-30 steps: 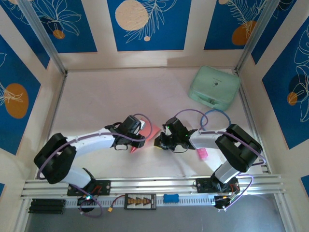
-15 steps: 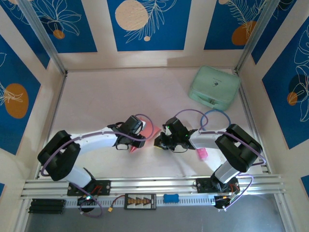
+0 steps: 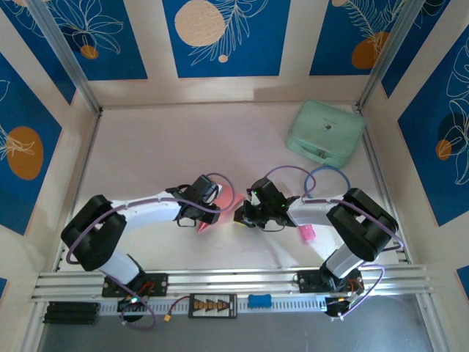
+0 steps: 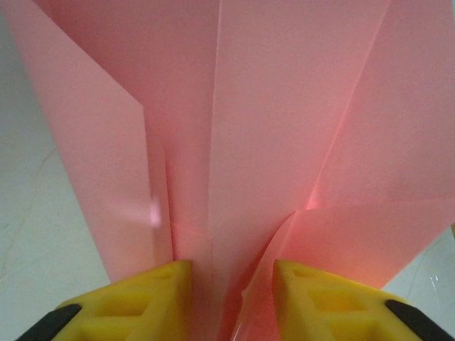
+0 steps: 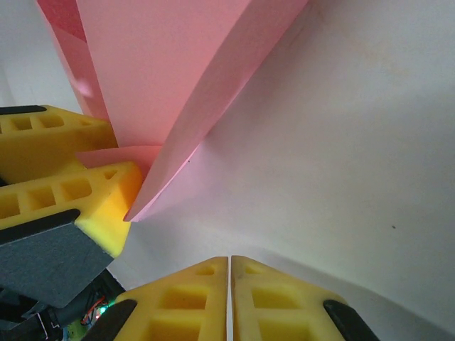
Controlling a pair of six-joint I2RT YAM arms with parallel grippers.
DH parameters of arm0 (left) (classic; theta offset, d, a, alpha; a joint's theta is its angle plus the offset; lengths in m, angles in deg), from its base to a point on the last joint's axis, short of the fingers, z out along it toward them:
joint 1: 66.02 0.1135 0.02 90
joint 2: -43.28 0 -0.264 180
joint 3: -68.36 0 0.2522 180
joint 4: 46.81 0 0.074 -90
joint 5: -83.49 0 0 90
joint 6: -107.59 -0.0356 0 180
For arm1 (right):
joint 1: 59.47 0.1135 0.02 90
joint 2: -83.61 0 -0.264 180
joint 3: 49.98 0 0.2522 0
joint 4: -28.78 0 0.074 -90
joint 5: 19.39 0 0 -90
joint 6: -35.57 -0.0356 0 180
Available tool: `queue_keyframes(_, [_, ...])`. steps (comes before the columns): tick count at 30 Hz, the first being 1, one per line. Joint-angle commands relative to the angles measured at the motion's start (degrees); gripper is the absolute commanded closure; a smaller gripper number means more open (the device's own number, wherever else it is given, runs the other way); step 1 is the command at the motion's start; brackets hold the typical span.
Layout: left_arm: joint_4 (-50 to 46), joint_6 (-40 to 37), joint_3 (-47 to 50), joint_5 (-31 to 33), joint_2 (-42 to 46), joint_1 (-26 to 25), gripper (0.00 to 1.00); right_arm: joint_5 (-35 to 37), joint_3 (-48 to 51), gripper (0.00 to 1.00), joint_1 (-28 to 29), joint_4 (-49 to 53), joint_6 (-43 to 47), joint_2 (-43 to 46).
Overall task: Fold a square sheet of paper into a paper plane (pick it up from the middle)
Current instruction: Move a paper plane to the center of the table.
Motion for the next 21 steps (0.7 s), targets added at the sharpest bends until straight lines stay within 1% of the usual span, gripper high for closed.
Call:
queue_keyframes(1, [-1.6, -0.9, -1.0, 0.7, 0.0, -0.6, 0.69, -0.4, -0.7, 0.89, 0.5, 0.2, 0.2, 0.0])
queue_keyframes(8, [-1.4, 0.0, -0.6, 1.6, 2.2, -0.6, 0.81, -0.4, -0.8, 0.89, 0.4, 0.4, 0.1, 0.2])
queue_keyframes(14, [0.0, 1.2, 0.3, 1.3, 4.4, -0.6, 0.86, -0.4, -0.6, 0.88, 0.3, -0.7, -0.6, 1.0])
queue_keyframes(18, [1.3, 2.3, 0.8, -0.4, 5.2, -0.4, 0.91, -0.1, -0.3, 0.87, 0.1, -0.9, -0.9, 1.6])
queue_keyframes(21, [2.7, 3.5, 1.0, -2.8, 5.4, -0.1, 0.92, 0.2, 0.4, 0.86, 0.0, -1.2, -1.3, 2.4])
